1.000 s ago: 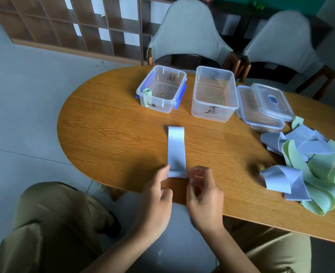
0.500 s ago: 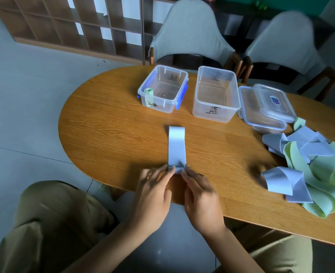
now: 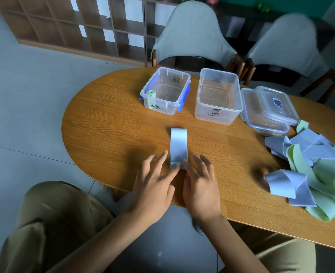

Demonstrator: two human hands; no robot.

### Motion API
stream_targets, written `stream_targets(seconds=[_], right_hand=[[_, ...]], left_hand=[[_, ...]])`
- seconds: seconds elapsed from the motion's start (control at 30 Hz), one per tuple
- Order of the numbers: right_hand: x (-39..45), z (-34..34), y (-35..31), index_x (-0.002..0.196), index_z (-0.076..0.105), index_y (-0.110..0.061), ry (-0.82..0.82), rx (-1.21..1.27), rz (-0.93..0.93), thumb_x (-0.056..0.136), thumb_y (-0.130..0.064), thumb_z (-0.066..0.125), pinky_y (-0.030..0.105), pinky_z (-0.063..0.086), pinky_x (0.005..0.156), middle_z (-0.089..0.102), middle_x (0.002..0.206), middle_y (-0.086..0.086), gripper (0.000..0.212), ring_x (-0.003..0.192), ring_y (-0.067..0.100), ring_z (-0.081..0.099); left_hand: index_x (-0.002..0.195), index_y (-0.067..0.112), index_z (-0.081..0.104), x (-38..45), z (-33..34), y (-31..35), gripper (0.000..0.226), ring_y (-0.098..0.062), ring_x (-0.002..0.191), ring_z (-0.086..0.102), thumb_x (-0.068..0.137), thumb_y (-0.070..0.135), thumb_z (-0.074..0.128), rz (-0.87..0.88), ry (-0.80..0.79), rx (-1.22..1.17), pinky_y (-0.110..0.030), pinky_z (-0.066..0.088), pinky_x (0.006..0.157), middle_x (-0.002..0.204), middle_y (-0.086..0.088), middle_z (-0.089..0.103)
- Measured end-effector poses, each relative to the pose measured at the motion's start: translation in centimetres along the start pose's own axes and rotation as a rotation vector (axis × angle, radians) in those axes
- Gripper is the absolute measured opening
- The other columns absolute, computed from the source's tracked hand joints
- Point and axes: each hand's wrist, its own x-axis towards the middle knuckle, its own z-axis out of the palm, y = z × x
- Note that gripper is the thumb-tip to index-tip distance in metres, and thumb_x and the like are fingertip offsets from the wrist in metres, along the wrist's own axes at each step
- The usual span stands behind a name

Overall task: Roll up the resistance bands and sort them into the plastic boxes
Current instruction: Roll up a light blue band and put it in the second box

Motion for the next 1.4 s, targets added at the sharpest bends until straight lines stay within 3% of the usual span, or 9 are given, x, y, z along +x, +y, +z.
stream_targets(seconds=[0.13, 0.33, 0.5, 0.67, 0.83, 1.13, 1.23, 1.4], right_hand=[[0.9, 0.0, -0.2, 0.135, 0.060, -0.014, -0.031, 0.011, 0.020, 0.096, -0.010, 0.045, 0.052, 0.046, 0.105, 0.052, 0.144, 0.014, 0.042, 0.141, 0.038, 0.035], [0.0, -0.9, -0.5, 0.138, 0.058, -0.015, 0.026, 0.081, 0.034, 0.092, -0.001, 0.057, 0.046, 0.046, 0.106, 0.049, 0.143, 0.009, 0.047, 0.136, 0.032, 0.039], [-0.3, -0.6, -0.5, 0.143, 0.053, -0.020, -0.029, 0.023, 0.028, 0.093, -0.006, 0.058, 0.046, 0.047, 0.102, 0.046, 0.142, 0.009, 0.053, 0.130, 0.032, 0.039], [0.5, -0.2, -0.2, 0.142, 0.053, -0.025, -0.037, -0.051, 0.058, 0.099, -0.025, 0.056, 0.048, 0.047, 0.099, 0.046, 0.142, 0.010, 0.043, 0.129, 0.033, 0.040], [2.1, -0.1, 0.0, 0.143, 0.050, -0.032, -0.088, -0.093, 0.078, 0.102, -0.034, 0.051, 0.046, 0.046, 0.096, 0.045, 0.143, 0.008, 0.041, 0.129, 0.032, 0.037], [5.3, 0.0, -0.1, 0.146, 0.048, -0.033, -0.183, -0.031, 0.124, 0.104, -0.031, 0.044, 0.045, 0.037, 0.104, 0.044, 0.146, 0.006, 0.042, 0.130, 0.030, 0.032], [5.3, 0.1, -0.2, 0.148, 0.047, -0.025, -0.146, 0.141, 0.213, 0.101, -0.025, 0.051, 0.041, 0.033, 0.103, 0.052, 0.140, 0.003, 0.048, 0.124, 0.027, 0.037], [4.5, -0.3, -0.4, 0.148, 0.044, -0.014, -0.049, 0.463, 0.385, 0.099, -0.013, 0.055, 0.032, 0.036, 0.105, 0.068, 0.125, -0.006, 0.051, 0.121, 0.022, 0.046]], left_hand=[[0.141, 0.035, 0.050, 0.4, 0.3, 0.3, 0.065, -0.038, 0.137, 0.038, 0.079, 0.019, 0.060, -0.068, -0.055, 0.048, -0.050, 0.050, 0.097, 0.157, -0.008, 0.038], [0.148, 0.039, 0.041, 1.7, 0.6, 0.4, 0.070, -0.037, 0.141, 0.031, 0.083, 0.025, 0.064, -0.110, -0.085, 0.096, -0.048, 0.046, 0.100, 0.159, -0.009, 0.034], [0.144, 0.041, 0.046, 3.1, 0.9, 0.0, 0.066, -0.037, 0.140, 0.032, 0.083, 0.025, 0.064, -0.129, -0.074, 0.093, -0.047, 0.046, 0.098, 0.158, -0.009, 0.037], [0.143, 0.039, 0.047, 4.3, 0.8, -0.2, 0.061, -0.035, 0.141, 0.030, 0.086, 0.027, 0.061, -0.116, -0.046, 0.055, -0.048, 0.044, 0.100, 0.159, -0.006, 0.035], [0.127, 0.031, 0.063, 4.0, 0.4, 0.0, 0.051, -0.031, 0.131, 0.043, 0.084, 0.025, 0.037, -0.074, 0.064, -0.035, -0.044, 0.054, 0.090, 0.145, -0.002, 0.051], [0.134, 0.024, 0.059, 4.9, 0.6, 0.6, 0.054, -0.029, 0.119, 0.048, 0.084, 0.012, 0.047, -0.109, 0.043, -0.114, -0.040, 0.053, 0.094, 0.132, -0.004, 0.060], [0.138, 0.015, 0.059, 5.5, 1.1, 0.9, 0.053, -0.030, 0.119, 0.052, 0.086, 0.002, 0.054, -0.148, 0.052, -0.238, -0.038, 0.050, 0.100, 0.132, -0.008, 0.062], [0.139, 0.013, 0.058, 6.0, 1.3, 1.7, 0.049, -0.027, 0.123, 0.052, 0.092, 0.005, 0.048, -0.216, 0.053, -0.367, -0.034, 0.045, 0.104, 0.135, -0.005, 0.062]])
